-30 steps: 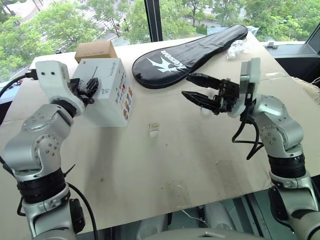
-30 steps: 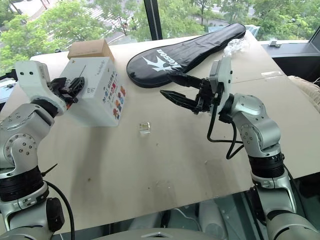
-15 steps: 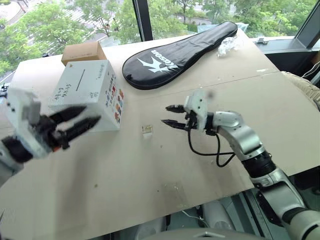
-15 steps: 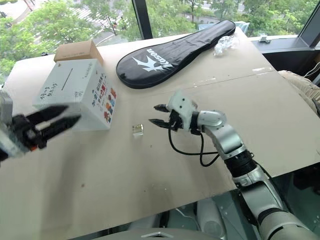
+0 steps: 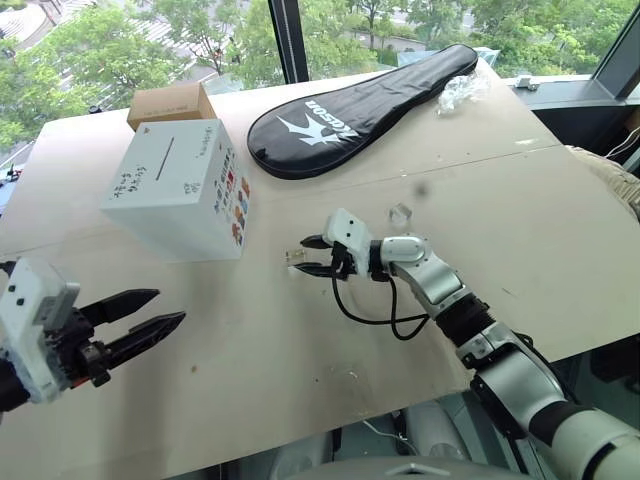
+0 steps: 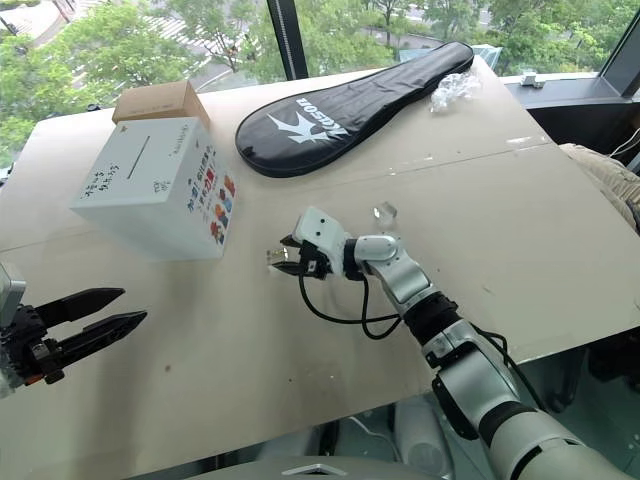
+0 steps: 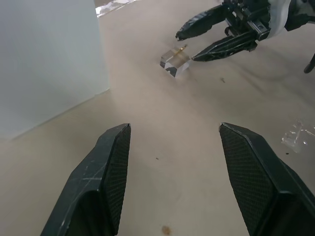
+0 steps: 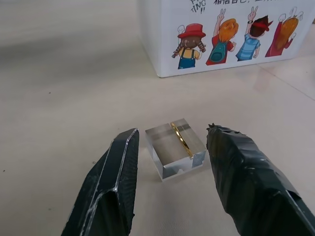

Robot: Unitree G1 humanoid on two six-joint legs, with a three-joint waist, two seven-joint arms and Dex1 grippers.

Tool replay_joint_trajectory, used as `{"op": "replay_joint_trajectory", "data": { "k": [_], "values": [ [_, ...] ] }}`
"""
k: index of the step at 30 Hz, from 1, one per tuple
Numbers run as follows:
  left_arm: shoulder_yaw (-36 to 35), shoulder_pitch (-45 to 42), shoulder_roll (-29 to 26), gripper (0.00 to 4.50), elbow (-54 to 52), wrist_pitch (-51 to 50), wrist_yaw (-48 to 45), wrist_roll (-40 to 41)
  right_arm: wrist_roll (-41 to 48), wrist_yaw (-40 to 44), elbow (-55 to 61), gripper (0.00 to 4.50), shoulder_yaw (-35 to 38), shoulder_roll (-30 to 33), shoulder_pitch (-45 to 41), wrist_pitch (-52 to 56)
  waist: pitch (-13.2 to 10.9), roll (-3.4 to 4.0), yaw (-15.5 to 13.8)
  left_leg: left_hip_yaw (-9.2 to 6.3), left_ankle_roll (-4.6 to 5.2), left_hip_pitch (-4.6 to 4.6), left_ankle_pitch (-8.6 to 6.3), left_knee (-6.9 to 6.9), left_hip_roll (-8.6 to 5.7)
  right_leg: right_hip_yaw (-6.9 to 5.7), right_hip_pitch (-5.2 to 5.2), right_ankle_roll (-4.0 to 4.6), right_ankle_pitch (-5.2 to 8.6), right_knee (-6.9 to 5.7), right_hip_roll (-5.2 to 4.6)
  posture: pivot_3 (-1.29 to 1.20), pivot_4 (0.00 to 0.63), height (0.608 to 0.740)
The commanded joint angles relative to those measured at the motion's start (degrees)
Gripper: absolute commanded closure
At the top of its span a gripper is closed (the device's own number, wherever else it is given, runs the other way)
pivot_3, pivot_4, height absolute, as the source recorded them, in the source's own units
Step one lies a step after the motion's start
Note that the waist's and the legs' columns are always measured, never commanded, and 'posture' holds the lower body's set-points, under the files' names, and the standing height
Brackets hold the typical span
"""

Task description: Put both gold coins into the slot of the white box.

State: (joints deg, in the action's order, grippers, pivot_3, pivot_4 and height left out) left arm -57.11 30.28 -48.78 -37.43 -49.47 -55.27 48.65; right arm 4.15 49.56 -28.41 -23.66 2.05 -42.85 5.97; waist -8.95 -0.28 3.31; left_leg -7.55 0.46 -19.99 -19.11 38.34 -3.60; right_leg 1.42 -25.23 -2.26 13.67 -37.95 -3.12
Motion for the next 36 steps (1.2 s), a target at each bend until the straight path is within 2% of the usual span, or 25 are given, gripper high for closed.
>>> {"op": "replay_joint_trajectory", "data": {
  "k": [1, 3, 5, 6, 10, 13, 17, 22, 28, 30, 36],
  "values": [
    [0.25, -0.37, -0.18, 1.57, -0.63, 1.28, 0.67, 0.03, -0.86, -1.04, -0.83, 2.67, 0.83, -1.91, -1.6, -2.22, 0.0, 0.0, 0.07, -0.01, 0.0, 0.0, 0.0, 0.0, 0.0, 0.0, 0.0, 0.0, 0.0, 0.0, 0.0, 0.0, 0.15, 0.74],
    [0.54, -0.69, -0.31, 1.57, -0.74, 1.13, 1.17, 0.19, -1.22, -0.97, -1.4, 3.34, 0.94, -2.25, -1.46, -2.89, 0.0, 0.0, 0.17, -0.02, 0.0, 0.0, 0.0, -0.01, 0.0, 0.0, -0.01, 0.0, 0.0, 0.0, 0.01, 0.0, 0.15, 0.74],
    [0.95, -1.04, -0.25, 1.57, -1.14, 0.98, 1.7, 0.45, -0.97, -0.42, -1.06, 4.4, 1.27, -2.44, -1.09, -3.16, 0.0, 0.0, 0.24, 0.0, 0.0, 0.0, 0.0, -0.01, 0.0, 0.0, -0.01, 0.0, 0.0, 0.0, 0.01, 0.0, 0.15, 0.74],
    [1.11, -1.21, -0.17, 1.57, -1.34, 0.94, 1.94, 0.65, -0.77, -0.11, -0.58, 4.46, 1.4, -2.44, -0.89, -2.99, 0.0, 0.0, 0.27, 0.0, 0.0, 0.0, 0.0, -0.01, 0.0, 0.0, -0.01, 0.0, 0.0, 0.0, 0.01, 0.0, 0.15, 0.74],
    [2.15, -3.92, 1.11, 1.57, -1.41, 1.18, 3.92, 3.78, 1.56, 1.93, 2.29, 4.46, 2.6, -2.43, -0.37, -0.75, 0.0, 0.01, 0.25, -0.01, 0.0, 0.0, 0.0, -0.01, 0.0, 0.0, -0.01, 0.0, 0.0, 0.0, 0.01, 0.0, 0.15, 0.74],
    [3.49, -8.22, 4.46, 1.57, -0.79, 1.77, 7.16, 9.18, 7.41, 2.3, 7.14, 4.46, 6.39, -3.62, -0.2, 6.19, 0.0, 0.01, 0.16, -0.03, 0.0, 0.0, 0.0, 0.0, 0.01, 0.01, 0.0, 0.0, 0.0, 0.0, 0.0, 0.0, 0.15, 0.74],
    [8.1, -16.41, 13.72, 1.57, 0.77, 3.54, 17.69, 22.99, 22.38, 1.1, 17.79, 4.46, 13.97, -6.34, -0.15, 24.48, 0.01, -0.02, 0.0, -0.09, 0.0, -0.01, 0.0, 0.03, 0.02, 0.05, 0.01, 0.0, -0.01, -0.01, -0.02, 0.0, 0.15, 0.74],
    [17.47, -24.99, 28.89, 1.57, 1.18, 11.38, 29.91, 32.86, 39.36, -7.38, 27.27, 4.46, 22.84, -11.39, -2.21, 42.2, 0.1, -0.12, -0.26, -0.14, 0.0, -0.01, 0.0, 0.11, -0.01, 0.05, 0.05, -0.01, -0.01, -0.03, -0.03, 0.0, 0.15, 0.74],
    [29.76, -32.3, 43.25, 1.57, -2.14, 20.78, 39.33, 36.19, 50.9, -17.52, 31.3, 4.46, 26.69, -16.16, -3.56, 47.02, 0.19, -0.26, -0.92, -0.11, 0.0, -0.01, 0.0, 0.21, -0.05, 0.05, 0.1, 0.0, -0.03, -0.07, -0.04, 0.0, 0.15, 0.74],
    [33.04, -33.26, 46.39, 1.57, -2.78, 22.76, 40.88, 36.03, 53.34, -19.47, 31.49, 4.46, 26.72, -16.48, -3.41, 47.08, 0.23, -0.32, -0.72, -0.09, 0.0, -0.01, 0.0, 0.26, -0.07, 0.05, 0.11, -0.02, -0.03, -0.07, -0.05, 0.0, 0.15, 0.74],
    [37.96, -32.57, 46.45, 1.57, -2.78, 24.87, 41.41, 35.55, 57.01, -22.79, 32.08, 4.46, 25.03, -16.31, -3.18, 46.07, 0.23, -0.31, -0.62, -0.03, 0.0, 0.0, 0.0, 0.23, -0.04, 0.14, 0.07, -0.02, -0.04, -0.11, 0.0, 0.0, 0.15, 0.74]
  ]
}}
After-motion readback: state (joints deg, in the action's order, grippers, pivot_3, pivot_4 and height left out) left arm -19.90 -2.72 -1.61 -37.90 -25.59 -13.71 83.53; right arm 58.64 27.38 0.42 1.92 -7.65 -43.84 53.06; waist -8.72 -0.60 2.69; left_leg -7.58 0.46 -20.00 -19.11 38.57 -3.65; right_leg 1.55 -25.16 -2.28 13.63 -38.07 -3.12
